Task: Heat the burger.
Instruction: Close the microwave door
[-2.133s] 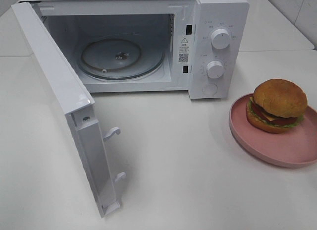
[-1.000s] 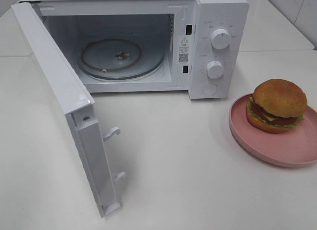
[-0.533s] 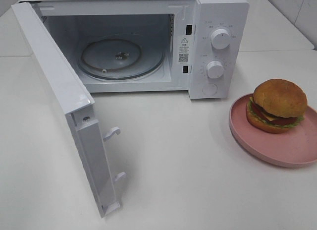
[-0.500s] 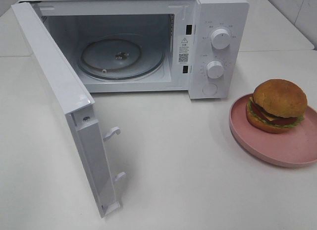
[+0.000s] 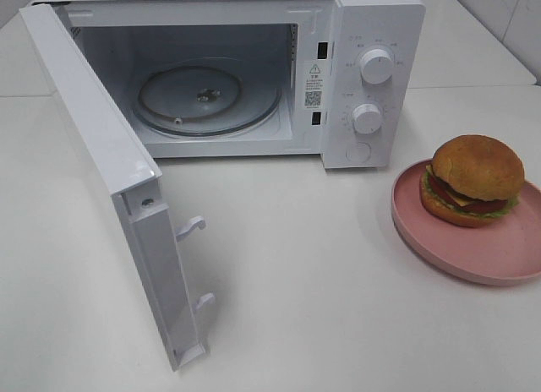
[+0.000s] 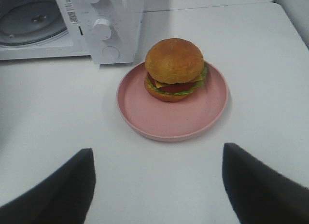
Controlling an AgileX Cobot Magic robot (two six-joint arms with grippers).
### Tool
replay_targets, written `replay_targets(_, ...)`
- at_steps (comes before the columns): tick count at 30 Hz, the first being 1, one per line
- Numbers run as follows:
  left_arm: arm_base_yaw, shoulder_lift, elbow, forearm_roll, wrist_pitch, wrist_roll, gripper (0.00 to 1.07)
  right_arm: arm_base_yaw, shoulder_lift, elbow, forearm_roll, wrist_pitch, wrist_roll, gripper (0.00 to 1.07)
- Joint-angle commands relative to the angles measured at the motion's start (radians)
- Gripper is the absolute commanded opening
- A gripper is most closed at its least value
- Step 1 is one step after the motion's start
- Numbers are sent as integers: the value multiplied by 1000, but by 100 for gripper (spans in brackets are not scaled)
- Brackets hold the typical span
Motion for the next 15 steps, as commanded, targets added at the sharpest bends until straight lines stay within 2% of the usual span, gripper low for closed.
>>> replay_targets(1,0,-6,4,1,-9,-8,0,-33,-26,2,-1,-17,-12,70)
replay_targets(12,0,-6,-5,2,-19,-6,0,-44,-26,2,-1,-17,-12,70)
replay_targets(14,0,-6,-19,6,-51,-5,0,-44,-26,2,-1,-17,-12,70)
replay_targets(15,0,-6,-24,8,-125,-5,0,-44,-26,2,-1,-17,-12,70)
